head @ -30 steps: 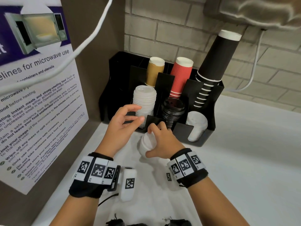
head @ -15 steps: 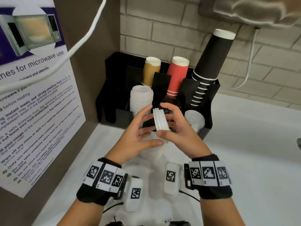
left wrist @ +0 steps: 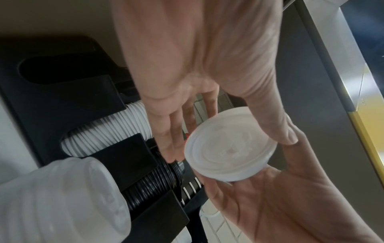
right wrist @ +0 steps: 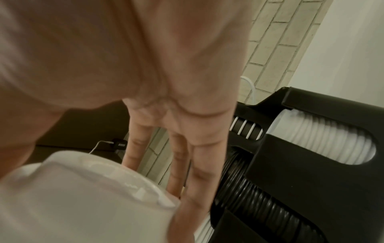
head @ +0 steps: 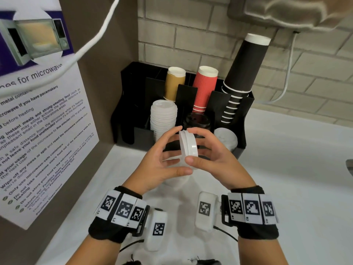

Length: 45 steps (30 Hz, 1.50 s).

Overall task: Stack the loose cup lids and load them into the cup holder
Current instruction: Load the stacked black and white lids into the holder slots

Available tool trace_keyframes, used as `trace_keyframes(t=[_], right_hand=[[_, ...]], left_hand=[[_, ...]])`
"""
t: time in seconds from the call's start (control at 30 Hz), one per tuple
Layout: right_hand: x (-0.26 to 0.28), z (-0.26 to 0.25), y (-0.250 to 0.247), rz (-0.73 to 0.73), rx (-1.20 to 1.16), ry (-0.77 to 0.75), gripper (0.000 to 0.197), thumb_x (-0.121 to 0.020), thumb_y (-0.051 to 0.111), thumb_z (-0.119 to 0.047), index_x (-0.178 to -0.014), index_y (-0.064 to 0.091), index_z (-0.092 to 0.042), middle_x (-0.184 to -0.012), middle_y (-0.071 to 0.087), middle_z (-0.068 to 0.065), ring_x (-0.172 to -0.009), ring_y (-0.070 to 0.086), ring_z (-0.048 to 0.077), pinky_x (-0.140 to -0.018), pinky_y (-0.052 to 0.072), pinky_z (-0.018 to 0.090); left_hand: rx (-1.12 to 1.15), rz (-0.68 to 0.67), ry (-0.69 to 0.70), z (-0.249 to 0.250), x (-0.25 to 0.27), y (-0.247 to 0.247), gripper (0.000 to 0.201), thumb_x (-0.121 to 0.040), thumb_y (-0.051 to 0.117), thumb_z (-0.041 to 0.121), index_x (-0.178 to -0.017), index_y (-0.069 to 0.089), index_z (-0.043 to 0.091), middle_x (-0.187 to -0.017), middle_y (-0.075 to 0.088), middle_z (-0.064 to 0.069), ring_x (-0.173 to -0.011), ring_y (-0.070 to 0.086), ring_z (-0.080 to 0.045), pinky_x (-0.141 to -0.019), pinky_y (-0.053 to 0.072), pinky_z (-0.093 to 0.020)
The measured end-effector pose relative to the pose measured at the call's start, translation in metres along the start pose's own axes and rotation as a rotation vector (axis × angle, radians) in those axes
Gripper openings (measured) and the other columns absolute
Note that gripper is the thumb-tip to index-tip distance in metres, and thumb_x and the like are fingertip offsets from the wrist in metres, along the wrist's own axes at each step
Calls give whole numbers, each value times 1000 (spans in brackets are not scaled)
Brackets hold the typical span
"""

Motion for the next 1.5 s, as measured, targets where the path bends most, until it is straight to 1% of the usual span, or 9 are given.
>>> trace_keyframes(t=[0.2,0.33,0.4,0.47,0.57,0.8,1.13,1.23,1.5], right_hand=[[-1,-3,-10,63,54,-59,59,-69,78,-25,-120,52,-41,-110,64,-11,-101,65,10,-80,55,27],[-16,-4,-67,435,201,-100,61,-70,82,-18,-117,46,-34,-115,60,-2,-104,61,17,-83,53,32],[-28,-1,-98,486,346,-64,60,-73,80,-15,-117,43,-32,-117,56,-2,-107,58,20,-81,50,30],[-43,10,-118,406,522,41,61,-73,79,-16,-120,42,-28,-122,51,2,-110,54,23,-81,49,33],[-59,28,-131,263,798,188,66,-71,78,-20,-125,41,-27,-125,43,6,-114,47,27,-97,41,51],[-70,41,-124,91,1073,339,73,-68,75,-23,-128,36,-35,-124,36,-1,-101,41,20,-85,24,41],[-68,48,-113,79,1153,334,77,-63,80,-23,-126,38,-31,-128,35,0,-110,46,25,-88,29,42],[-67,50,-110,92,1201,307,78,-64,78,-24,-130,36,-31,-130,35,1,-114,44,27,-89,31,44],[-52,57,-97,95,1336,281,79,-75,67,-28,-143,28,-32,-143,29,1,-128,36,27,-98,29,48]], left_hand=[[-50,-35,4,-2,-2,1,100,-62,87,27,-144,32,46,-149,40,15,-129,50,-9,-110,40,-40],[-37,109,21,0,-4,-15,67,-72,75,36,-131,46,45,-133,54,23,-122,55,-5,-104,46,-34],[-40,181,37,0,-5,-24,51,-77,73,38,-124,53,40,-121,58,28,-116,59,-6,-98,50,-28],[-52,216,57,-1,-6,-30,45,-77,72,38,-119,56,38,-118,59,26,-113,61,-7,-91,50,-19],[-53,223,77,-4,-6,-32,43,-74,69,33,-116,58,36,-113,60,28,-110,62,-7,-87,49,-17],[-51,237,78,-10,-7,-36,37,-80,70,22,-114,60,32,-111,63,23,-109,63,-9,-86,49,-16],[-61,236,83,-12,-12,-37,33,-87,69,13,-111,61,33,-118,59,8,-107,62,-12,-83,48,-15],[-50,237,78,-12,-14,-39,33,-81,70,22,-109,61,36,-117,58,10,-105,62,-9,-84,49,-17],[-48,229,71,-16,-17,-38,32,-87,67,10,-112,61,29,-118,57,9,-105,62,-9,-82,49,-15]])
Point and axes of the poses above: each hand's wrist, its own x-axis away from the middle knuckle, its own y-axis out of the palm, z = x × y, the point moved 3 cm from there along -x, towards the middle knuckle
